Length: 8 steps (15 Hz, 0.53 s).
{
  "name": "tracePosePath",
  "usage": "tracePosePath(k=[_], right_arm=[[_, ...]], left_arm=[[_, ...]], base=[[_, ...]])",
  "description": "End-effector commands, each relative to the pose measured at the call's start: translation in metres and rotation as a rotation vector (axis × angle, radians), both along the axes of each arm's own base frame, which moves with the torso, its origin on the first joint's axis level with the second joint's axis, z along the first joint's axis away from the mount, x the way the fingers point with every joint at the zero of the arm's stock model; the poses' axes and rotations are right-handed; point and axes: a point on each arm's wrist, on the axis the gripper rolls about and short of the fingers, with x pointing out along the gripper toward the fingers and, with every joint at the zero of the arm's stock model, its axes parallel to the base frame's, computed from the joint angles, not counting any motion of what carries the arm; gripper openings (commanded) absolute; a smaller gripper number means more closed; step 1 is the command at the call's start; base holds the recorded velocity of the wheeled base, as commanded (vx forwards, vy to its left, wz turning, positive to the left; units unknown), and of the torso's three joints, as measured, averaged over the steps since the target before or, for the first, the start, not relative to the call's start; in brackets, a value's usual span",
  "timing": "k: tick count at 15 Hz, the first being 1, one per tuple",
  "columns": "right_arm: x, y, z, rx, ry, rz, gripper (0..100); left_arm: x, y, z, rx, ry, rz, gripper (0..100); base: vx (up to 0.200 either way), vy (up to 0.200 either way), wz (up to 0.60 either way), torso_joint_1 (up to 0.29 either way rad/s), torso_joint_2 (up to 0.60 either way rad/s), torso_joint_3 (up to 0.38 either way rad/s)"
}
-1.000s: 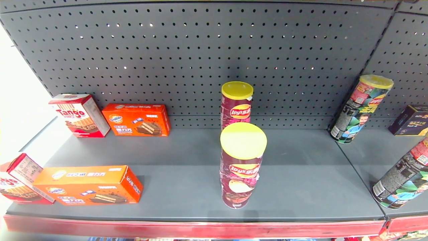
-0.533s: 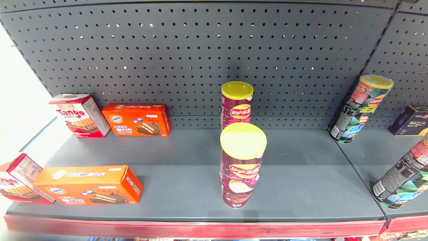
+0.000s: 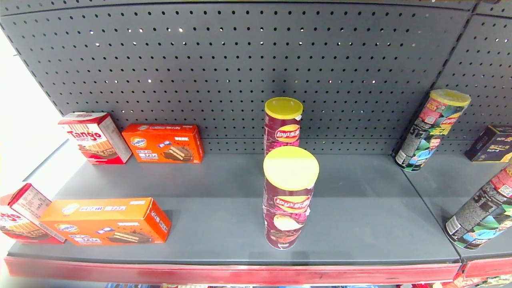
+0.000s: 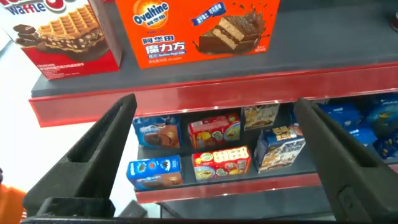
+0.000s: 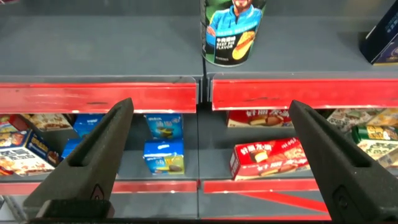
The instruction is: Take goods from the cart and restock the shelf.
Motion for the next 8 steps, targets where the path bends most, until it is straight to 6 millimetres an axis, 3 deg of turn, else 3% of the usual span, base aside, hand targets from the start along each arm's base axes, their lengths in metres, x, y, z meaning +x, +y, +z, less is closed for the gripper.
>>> tracePosePath(k=[1,8], right_arm=[[-0.0013,-0.0001,-0.0004,0.0,-0.018,0.004,100],[-0.0013,-0.0001,-0.0004,0.0,-0.018,0.004,100]], left_arm=[[-0.0001,0.0,0.0001,0.0,-0.001,0.001,100],[-0.0001,0.0,0.0001,0.0,-0.001,-0.001,100]], base=[[0.0,0.0,0.0,0.0,0.0,0.0],[0.0,0.0,0.0,0.0,0.0,0.0]])
